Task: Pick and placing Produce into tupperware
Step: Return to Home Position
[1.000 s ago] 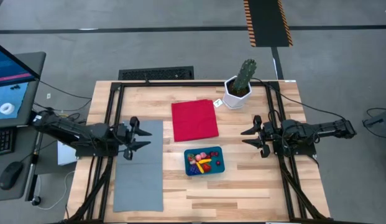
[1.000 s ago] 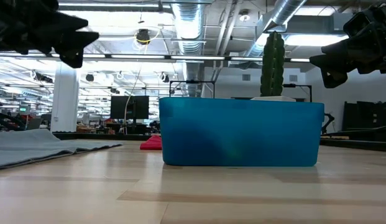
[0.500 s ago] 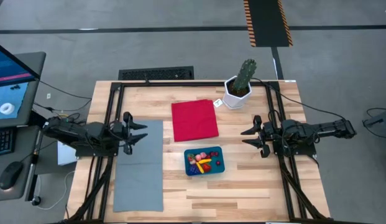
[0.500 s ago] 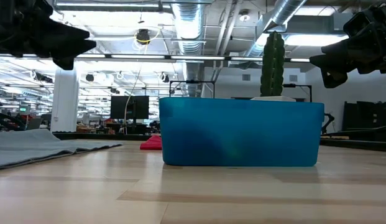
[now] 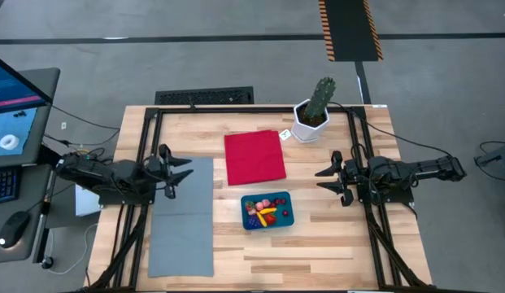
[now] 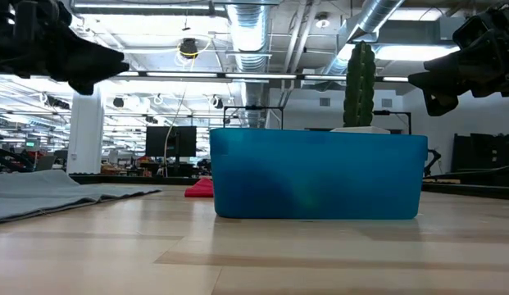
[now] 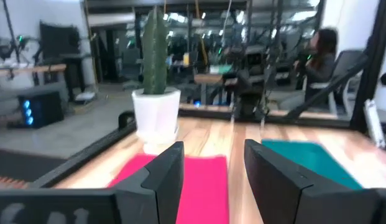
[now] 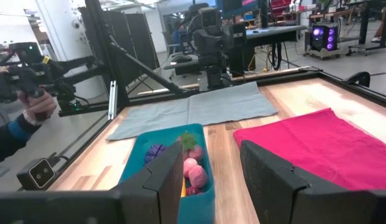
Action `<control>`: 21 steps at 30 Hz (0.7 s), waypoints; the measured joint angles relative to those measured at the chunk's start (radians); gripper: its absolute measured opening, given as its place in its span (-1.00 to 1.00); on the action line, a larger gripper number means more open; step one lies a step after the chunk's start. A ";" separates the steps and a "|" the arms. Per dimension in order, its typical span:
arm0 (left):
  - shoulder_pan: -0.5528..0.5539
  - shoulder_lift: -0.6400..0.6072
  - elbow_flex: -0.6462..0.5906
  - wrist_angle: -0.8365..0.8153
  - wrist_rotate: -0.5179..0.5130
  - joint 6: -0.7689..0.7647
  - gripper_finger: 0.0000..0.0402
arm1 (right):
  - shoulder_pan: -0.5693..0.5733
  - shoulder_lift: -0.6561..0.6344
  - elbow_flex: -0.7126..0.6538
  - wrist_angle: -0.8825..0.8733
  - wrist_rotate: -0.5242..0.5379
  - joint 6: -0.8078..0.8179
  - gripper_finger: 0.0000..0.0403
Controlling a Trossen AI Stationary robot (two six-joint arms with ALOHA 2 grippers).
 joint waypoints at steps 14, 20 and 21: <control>0.011 0.051 0.000 -0.024 0.006 0.087 -0.21 | -0.017 0.000 0.000 0.051 0.023 -0.207 -0.10; 0.124 0.072 -0.001 -0.024 0.036 0.060 -0.21 | -0.172 0.000 0.000 0.039 0.016 -0.231 -0.10; 0.149 0.072 -0.002 -0.029 0.103 0.063 -0.21 | -0.206 0.000 0.000 0.038 -0.047 -0.234 -0.10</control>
